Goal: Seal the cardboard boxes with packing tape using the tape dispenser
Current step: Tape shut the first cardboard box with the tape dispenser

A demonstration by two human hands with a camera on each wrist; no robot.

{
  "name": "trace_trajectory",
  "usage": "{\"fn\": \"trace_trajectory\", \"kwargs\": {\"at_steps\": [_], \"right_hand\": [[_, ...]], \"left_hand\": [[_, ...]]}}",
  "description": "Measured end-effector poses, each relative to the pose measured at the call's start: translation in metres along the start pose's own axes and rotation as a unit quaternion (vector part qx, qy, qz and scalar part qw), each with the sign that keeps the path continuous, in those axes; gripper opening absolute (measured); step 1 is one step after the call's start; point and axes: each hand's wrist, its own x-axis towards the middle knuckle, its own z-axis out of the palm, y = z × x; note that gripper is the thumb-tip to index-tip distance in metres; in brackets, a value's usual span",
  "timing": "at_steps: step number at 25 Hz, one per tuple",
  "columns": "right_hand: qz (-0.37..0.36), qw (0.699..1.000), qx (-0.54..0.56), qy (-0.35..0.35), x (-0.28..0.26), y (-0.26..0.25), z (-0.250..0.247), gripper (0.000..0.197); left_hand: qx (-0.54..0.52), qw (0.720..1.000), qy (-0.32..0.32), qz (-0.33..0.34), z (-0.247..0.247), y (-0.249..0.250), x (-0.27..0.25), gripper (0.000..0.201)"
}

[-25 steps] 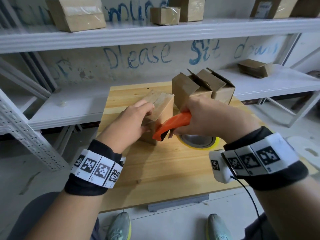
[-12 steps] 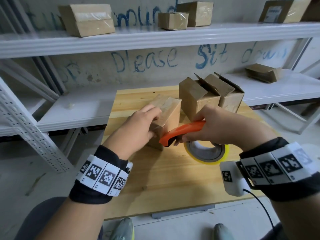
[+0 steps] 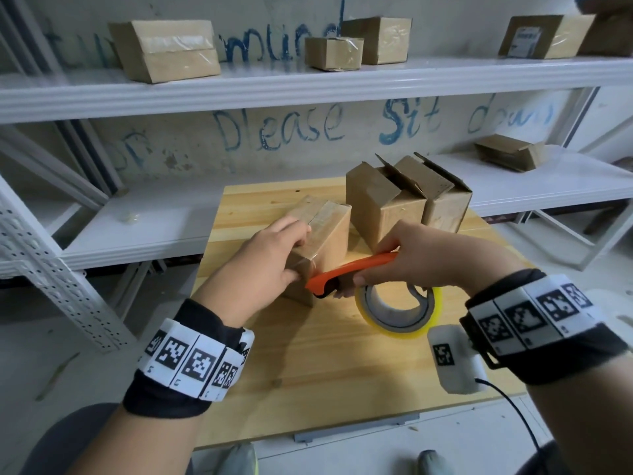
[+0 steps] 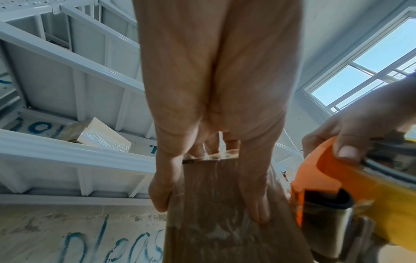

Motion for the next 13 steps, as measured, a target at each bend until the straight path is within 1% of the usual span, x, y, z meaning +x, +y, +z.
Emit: {"fn": "trace_trajectory", "kwargs": {"at_steps": [2, 4, 5, 8, 10, 11, 12, 13], "right_hand": [[-0.006, 0.999, -0.035, 0.003, -0.001, -0.005, -0.002, 0.053], [-0.018, 0.996, -0.080, 0.026, -0.002, -0.015, -0.007, 0.053], [-0.038, 0.992, -0.115, 0.046, -0.003, -0.020, -0.009, 0.053], [-0.107, 0.961, -0.226, 0.117, -0.005, -0.034, -0.003, 0.054], [-0.165, 0.938, -0.283, 0.116, -0.006, -0.042, 0.017, 0.050], [-0.185, 0.939, -0.268, 0.108, -0.006, -0.044, 0.027, 0.047], [-0.182, 0.950, -0.233, 0.104, -0.003, -0.043, 0.030, 0.042], [-0.161, 0.964, -0.183, 0.108, -0.001, -0.039, 0.027, 0.039]], "left_hand": [[0.004, 1.000, -0.002, 0.002, 0.000, 0.002, 0.000, 0.040], [0.006, 1.000, -0.002, 0.004, -0.001, 0.003, -0.002, 0.039], [0.004, 1.000, -0.003, 0.001, -0.003, 0.003, -0.003, 0.042], [0.013, 1.000, -0.004, 0.009, -0.004, 0.009, -0.004, 0.058], [0.011, 1.000, -0.001, 0.025, -0.002, 0.016, -0.005, 0.060], [0.013, 1.000, 0.000, 0.024, 0.000, 0.017, -0.006, 0.061], [0.013, 1.000, 0.003, 0.013, -0.001, 0.015, -0.008, 0.063], [0.007, 1.000, 0.002, -0.004, -0.004, 0.012, -0.006, 0.066]]}}
